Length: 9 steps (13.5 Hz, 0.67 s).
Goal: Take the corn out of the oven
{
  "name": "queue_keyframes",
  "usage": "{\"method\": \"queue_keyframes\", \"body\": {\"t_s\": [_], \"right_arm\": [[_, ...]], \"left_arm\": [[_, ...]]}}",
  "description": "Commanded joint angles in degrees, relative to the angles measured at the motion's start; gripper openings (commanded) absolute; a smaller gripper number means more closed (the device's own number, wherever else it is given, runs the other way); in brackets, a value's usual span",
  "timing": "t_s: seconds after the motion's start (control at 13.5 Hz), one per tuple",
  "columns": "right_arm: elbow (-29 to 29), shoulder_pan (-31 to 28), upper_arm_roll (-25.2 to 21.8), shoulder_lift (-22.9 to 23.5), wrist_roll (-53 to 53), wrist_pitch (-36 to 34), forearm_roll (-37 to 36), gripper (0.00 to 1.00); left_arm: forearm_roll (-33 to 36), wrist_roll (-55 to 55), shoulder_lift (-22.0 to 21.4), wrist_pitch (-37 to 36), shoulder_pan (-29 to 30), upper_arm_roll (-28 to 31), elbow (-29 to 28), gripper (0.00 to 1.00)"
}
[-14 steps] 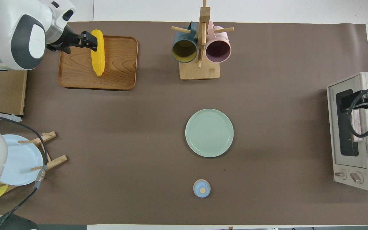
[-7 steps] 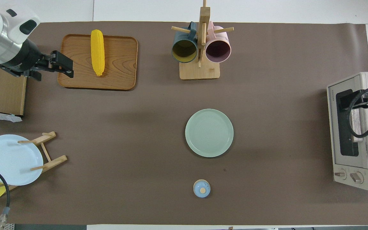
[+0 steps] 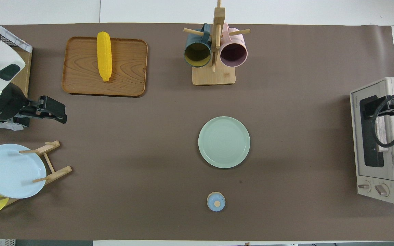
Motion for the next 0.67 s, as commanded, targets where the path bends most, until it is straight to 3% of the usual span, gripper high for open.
{"method": "queue_keyframes", "body": {"t_s": [0.0, 0.22, 0.59], "right_arm": [[0.8, -0.4, 0.3, 0.5, 0.5, 0.6, 1.3, 1.0], [0.9, -0.4, 0.3, 0.5, 0.6, 0.6, 1.3, 1.0], [1.0, -0.4, 0.3, 0.5, 0.5, 0.6, 1.2, 1.0]], "left_arm": [[1.1, -0.4, -1.0, 2.5, 1.7, -1.4, -1.8, 1.0], [6.1, -0.3, 0.3, 0.9, 1.6, -4.0, 1.3, 1.0], [4.5, -0.5, -0.7, -0.1, 1.8, -3.8, 0.3, 1.0]]}}
